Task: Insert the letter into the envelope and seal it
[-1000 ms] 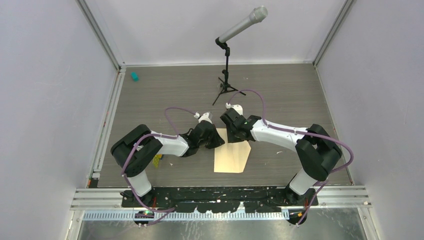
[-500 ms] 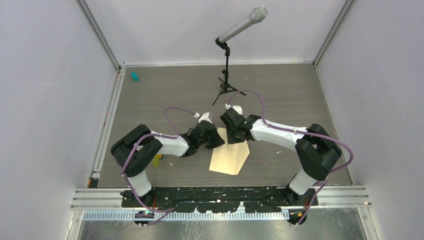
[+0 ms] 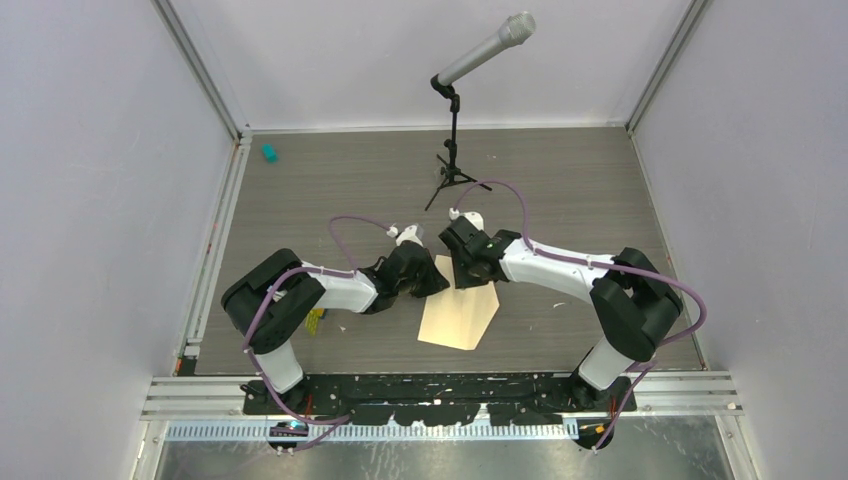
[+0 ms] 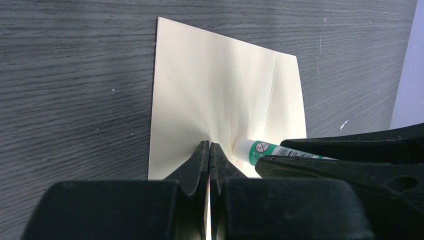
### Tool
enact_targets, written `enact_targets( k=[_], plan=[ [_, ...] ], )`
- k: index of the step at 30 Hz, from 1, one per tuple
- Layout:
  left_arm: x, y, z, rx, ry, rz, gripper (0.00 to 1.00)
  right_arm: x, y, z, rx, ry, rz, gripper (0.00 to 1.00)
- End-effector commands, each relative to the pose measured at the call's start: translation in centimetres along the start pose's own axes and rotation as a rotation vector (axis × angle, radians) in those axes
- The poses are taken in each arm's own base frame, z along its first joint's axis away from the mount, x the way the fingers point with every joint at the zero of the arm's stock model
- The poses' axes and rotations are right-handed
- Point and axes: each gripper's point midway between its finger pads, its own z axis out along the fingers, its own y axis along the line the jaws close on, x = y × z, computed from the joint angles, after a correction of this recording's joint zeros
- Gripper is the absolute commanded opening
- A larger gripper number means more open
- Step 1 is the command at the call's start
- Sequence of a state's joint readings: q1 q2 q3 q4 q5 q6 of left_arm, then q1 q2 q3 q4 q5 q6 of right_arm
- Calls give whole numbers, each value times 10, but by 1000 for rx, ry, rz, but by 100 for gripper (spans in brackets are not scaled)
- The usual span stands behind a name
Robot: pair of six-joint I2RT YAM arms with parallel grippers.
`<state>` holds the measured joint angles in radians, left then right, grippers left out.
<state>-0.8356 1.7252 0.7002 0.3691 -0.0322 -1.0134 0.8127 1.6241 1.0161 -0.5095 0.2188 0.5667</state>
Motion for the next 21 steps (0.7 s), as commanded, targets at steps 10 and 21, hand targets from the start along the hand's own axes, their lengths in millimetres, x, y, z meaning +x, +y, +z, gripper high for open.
enact_targets(
  k=[10, 21],
  plan=[
    [11, 26, 3, -79, 24, -6, 0, 19, 12, -4, -22, 39, -11, 1],
    [4, 9, -3, -24, 30, 28, 0, 29, 14, -4, -23, 46, -10, 1]
  ],
)
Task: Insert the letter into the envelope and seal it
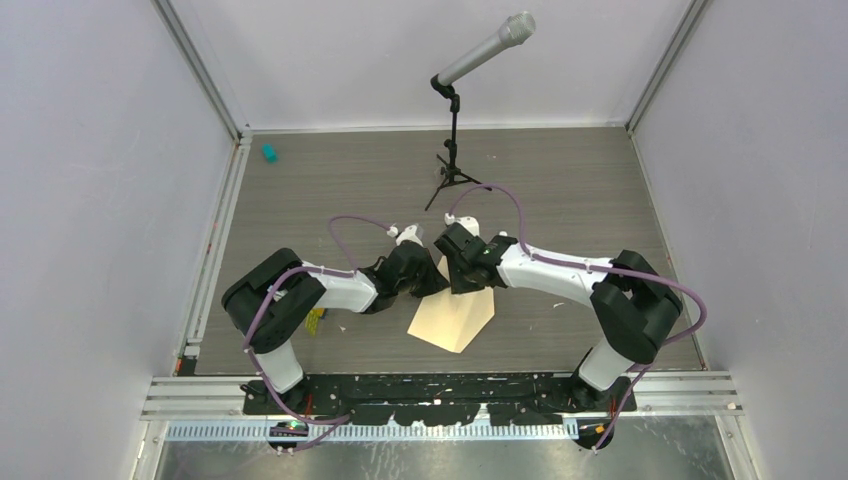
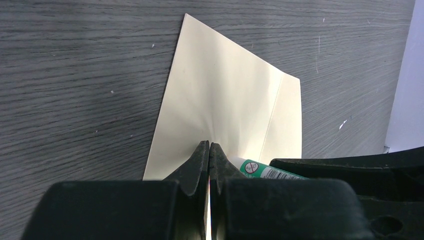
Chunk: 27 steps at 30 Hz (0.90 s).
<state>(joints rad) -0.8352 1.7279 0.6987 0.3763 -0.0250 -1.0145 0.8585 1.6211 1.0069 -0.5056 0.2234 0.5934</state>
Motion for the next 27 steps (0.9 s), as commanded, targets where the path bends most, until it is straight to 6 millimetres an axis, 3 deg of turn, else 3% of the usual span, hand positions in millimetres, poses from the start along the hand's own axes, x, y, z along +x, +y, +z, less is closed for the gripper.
enact_targets(
  k=[1, 27],
  plan=[
    [3, 10, -3, -32, 28, 27, 0, 20, 2, -1, -6, 44, 4, 1],
    [12, 32, 4, -70, 39, -54, 0, 40, 12, -14, -16, 42, -5, 1]
  ],
)
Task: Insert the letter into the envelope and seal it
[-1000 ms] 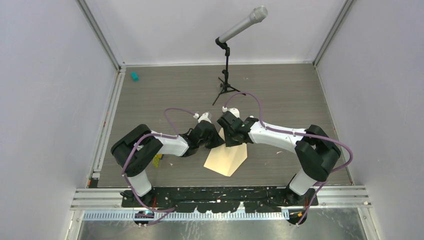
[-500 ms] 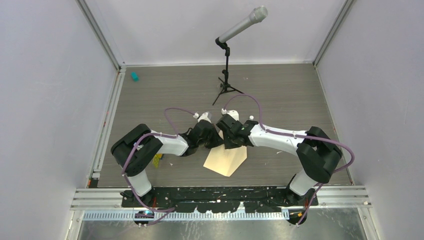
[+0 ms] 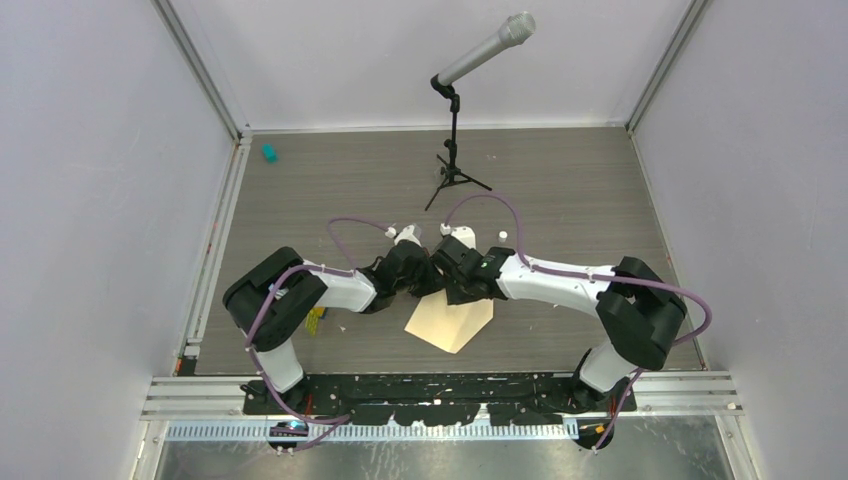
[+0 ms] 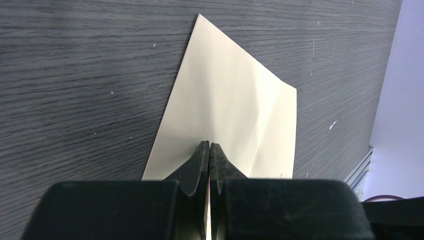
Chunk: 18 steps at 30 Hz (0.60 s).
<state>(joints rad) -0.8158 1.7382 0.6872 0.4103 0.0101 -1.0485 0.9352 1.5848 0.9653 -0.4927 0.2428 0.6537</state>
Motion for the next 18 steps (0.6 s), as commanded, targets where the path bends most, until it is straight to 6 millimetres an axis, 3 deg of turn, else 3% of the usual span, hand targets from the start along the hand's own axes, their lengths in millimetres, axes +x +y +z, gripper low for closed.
enact_targets(
  k=[1, 18],
  plan=[
    [13, 32, 3, -92, 28, -12, 0, 22, -3, -6, 8, 52, 1, 1],
    [17, 38, 8, -95, 31, -43, 0, 36, 7, -11, -5, 53, -5, 0]
  ],
)
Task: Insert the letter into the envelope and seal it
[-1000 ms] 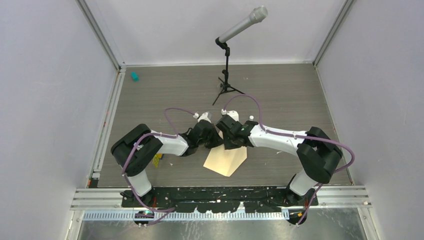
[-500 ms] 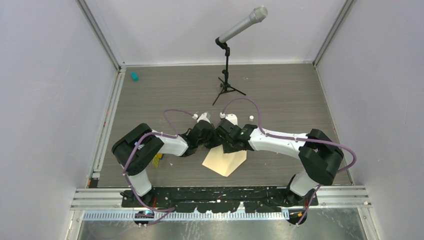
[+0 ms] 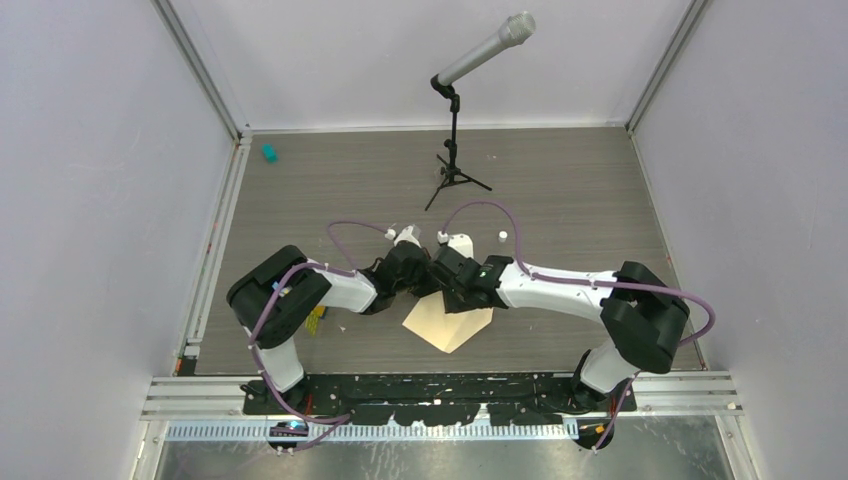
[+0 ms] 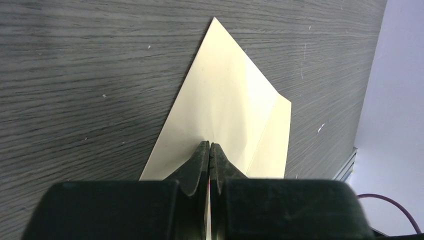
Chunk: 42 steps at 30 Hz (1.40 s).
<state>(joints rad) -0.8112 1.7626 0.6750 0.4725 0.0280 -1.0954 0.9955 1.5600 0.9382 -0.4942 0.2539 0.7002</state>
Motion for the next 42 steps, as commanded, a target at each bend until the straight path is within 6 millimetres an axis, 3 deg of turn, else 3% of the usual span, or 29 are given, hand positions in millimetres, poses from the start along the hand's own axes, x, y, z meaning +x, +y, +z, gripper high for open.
enact_targets(
  k=[1, 17, 42],
  plan=[
    [14, 43, 3, -126, 29, 4, 0, 20, -2, -5, 11, 49, 0, 1],
    [20, 40, 4, -102, 57, -5, 0, 29, 2, -8, 17, 40, -10, 1],
    [28, 30, 6, -25, 98, 16, 0, -15, -12, 5, 54, -56, 69, 1]
  ],
)
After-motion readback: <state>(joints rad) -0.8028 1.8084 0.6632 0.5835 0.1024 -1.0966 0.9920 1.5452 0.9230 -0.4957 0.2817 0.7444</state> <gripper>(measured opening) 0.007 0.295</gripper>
